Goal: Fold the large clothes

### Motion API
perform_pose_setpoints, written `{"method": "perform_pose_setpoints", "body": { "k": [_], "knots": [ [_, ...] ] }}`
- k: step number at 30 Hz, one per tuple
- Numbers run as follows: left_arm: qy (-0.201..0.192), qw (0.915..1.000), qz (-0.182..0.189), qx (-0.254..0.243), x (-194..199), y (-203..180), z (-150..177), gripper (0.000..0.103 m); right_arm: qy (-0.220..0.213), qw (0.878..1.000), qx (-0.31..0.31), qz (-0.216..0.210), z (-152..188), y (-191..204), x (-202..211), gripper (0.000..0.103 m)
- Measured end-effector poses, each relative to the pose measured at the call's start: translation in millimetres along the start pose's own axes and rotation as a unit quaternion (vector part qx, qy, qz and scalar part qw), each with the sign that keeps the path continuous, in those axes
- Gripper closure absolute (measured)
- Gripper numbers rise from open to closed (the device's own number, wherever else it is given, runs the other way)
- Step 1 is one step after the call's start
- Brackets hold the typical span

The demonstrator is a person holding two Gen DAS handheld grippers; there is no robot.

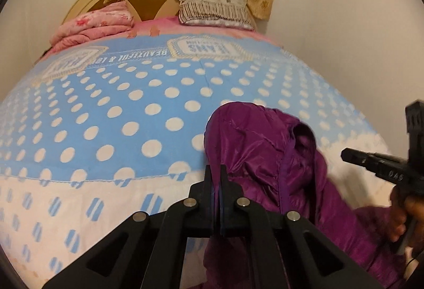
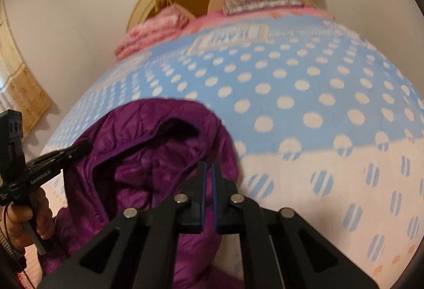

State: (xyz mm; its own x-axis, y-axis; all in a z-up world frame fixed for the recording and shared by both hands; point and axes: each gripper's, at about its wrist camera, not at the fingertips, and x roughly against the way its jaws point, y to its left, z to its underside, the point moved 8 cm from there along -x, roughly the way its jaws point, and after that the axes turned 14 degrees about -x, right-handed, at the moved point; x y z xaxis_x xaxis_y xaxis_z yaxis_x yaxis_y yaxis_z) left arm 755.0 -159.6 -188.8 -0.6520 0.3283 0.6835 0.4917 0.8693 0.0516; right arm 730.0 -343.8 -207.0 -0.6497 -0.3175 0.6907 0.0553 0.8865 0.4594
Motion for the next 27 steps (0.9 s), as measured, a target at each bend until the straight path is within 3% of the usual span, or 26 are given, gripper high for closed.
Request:
{"method": "perform_pose_setpoints", "body": {
  "k": [1,2,3,4,10,13,14,16,21,27],
  "knots": [
    [0.003,1.0000,0.000,0.002,-1.9,-0.2,-0.1,0.102,-0.003,1.000,0.000,0.010,-1.6,0.6,-3.1,0.093],
    [0.008,1.0000,-0.006,0.001,-5.9,1.7,-0.2,0.102,-0.012,1.000,0.005,0.026,-3.5,0.1,-4.3,0.076],
    [0.012,0.9999,-0.012,0.002,-10.6,4.0,0.2,0.102,-0.016,0.999,0.007,0.033,-5.0,0.1,-6.4,0.044],
    [0.017,0.9997,-0.014,0.007,-17.0,6.4,2.2,0.102,-0.019,0.999,0.009,0.041,-6.6,-1.2,-9.1,0.037],
    [0.070,0.9964,-0.031,0.035,-58.3,25.2,28.5,0.101,-0.005,0.998,0.012,0.064,-18.2,-11.6,-40.6,0.041],
    [0.074,0.9962,-0.022,0.040,-70.9,25.0,32.2,0.101,0.026,0.997,0.025,0.067,-13.4,-12.9,-64.8,0.067],
    [0.071,0.9968,-0.019,0.033,-72.9,22.6,31.2,0.101,0.035,0.997,0.024,0.061,-12.0,-13.0,-70.1,0.090],
    [0.066,0.9975,-0.017,0.017,-73.5,18.2,28.6,0.101,0.036,0.998,0.013,0.048,-10.8,-14.4,-71.3,0.094],
    [0.030,0.9993,-0.024,-0.003,-50.3,16.0,15.2,0.102,-0.015,0.999,0.025,0.021,-16.4,-4.5,-33.7,0.096],
    [-0.028,0.9994,-0.019,-0.001,3.2,16.7,-2.0,0.102,-0.076,0.993,0.087,0.000,-2.8,23.3,28.6,0.097]
  ]
}}
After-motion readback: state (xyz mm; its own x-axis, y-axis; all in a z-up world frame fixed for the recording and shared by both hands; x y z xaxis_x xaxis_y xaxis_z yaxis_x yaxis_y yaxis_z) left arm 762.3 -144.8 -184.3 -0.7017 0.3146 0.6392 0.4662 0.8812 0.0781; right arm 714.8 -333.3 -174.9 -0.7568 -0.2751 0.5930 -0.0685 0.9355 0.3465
